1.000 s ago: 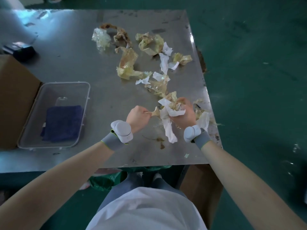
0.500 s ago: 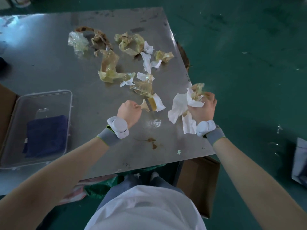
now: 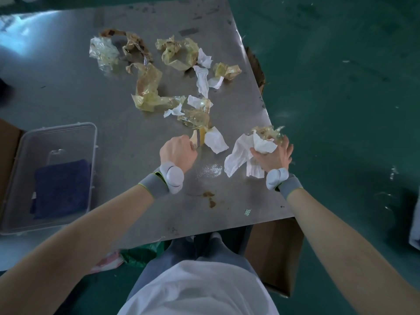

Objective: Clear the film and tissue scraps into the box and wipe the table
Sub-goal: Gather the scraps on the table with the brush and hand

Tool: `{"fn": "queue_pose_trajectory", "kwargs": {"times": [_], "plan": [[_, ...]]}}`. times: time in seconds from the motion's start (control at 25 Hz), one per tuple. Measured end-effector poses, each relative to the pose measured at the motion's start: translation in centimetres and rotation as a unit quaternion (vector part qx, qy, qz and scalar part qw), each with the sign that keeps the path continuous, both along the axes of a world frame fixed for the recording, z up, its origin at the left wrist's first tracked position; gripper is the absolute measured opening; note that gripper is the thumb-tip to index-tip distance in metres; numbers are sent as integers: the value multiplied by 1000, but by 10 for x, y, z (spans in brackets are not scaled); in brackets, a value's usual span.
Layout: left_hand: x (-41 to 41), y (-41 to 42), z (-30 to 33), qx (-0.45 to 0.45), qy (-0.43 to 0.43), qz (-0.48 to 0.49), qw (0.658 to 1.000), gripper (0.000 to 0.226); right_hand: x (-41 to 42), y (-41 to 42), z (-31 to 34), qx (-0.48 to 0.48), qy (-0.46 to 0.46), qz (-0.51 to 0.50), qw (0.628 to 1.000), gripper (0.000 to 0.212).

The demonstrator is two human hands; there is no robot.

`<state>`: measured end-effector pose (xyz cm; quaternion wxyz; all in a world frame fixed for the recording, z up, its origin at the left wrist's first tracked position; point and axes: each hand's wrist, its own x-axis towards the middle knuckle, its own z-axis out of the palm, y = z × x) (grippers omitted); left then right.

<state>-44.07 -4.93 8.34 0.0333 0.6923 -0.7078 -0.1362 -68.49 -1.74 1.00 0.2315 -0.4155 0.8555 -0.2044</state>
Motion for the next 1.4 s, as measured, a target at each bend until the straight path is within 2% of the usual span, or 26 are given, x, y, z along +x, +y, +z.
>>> {"fn": "queue_pose_trajectory", "kwargs": {"times": [0.16, 0.32, 0.48, 0.6, 0.68, 0.84, 1.0, 1.2, 1.4], "plan": [[-11, -17, -11, 38, -19, -34, 999, 23, -2, -16, -7, 19, -4, 34, 999, 72], [-20, -25, -22, 78, 11, -47, 996, 22, 4, -27, -13, 22, -11, 74, 997, 57], [-28, -27, -28, 104, 39, -51, 993, 18, 23, -43, -15, 45, -23, 141, 989, 61], [-28, -31, -31, 116, 57, -48, 990, 20, 28, -67, -40, 73, 10, 173, 982, 85], [-25, -32, -34, 129, 86, -48, 987, 21, 27, -82, -59, 102, 33, 200, 974, 83], [-17, -29, -37, 130, 116, -60, 983, 22, 42, -80, -25, 110, 54, 222, 967, 73], [2, -28, -28, 96, 77, -15, 992, 25, 50, -80, -28, 104, 80, 226, 965, 61], [16, -27, -19, -5, 32, 12, 999, 24, 49, -83, -32, 98, 88, 227, 965, 60], [-1, -39, -20, 25, -52, -42, 997, 21, 46, -84, -33, 105, 92, 230, 963, 61]]}}
